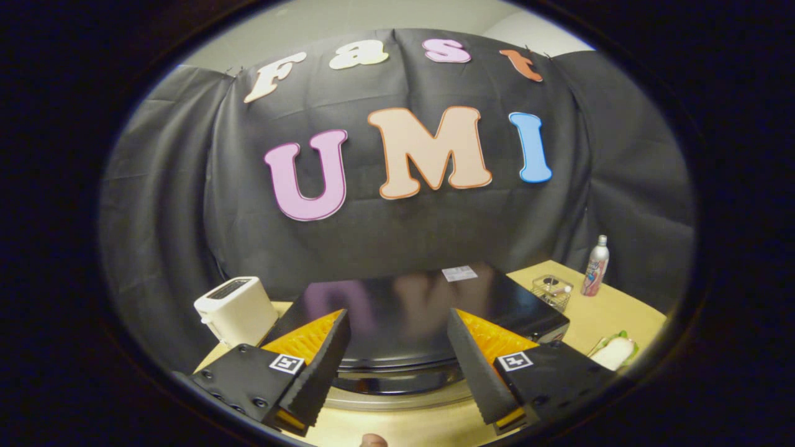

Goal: Open the toaster oven, put the food inside, and close the toaster oven door.

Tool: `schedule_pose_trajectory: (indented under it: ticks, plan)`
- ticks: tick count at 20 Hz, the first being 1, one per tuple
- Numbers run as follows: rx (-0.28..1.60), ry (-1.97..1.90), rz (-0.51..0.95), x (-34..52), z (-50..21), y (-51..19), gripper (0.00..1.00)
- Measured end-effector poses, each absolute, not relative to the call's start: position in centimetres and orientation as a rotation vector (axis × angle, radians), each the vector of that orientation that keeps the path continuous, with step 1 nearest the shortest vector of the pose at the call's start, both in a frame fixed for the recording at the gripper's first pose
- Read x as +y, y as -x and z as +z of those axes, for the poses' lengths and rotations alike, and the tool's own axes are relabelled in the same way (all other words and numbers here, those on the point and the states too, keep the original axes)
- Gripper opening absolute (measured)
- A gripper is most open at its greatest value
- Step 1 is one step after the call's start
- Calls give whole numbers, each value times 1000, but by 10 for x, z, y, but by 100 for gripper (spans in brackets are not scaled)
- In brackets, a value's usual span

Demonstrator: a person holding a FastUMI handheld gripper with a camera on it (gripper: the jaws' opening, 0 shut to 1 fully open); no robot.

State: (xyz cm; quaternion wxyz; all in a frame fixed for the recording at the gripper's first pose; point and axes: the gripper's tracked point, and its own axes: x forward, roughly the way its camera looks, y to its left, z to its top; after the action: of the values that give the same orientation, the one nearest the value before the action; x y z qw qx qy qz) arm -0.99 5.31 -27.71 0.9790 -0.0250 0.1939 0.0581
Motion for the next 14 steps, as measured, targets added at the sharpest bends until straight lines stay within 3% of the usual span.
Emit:
schedule_pose_trajectory:
  ticks: [14]
  plan:
    - [426, 126, 153, 52, -300, 32, 98]
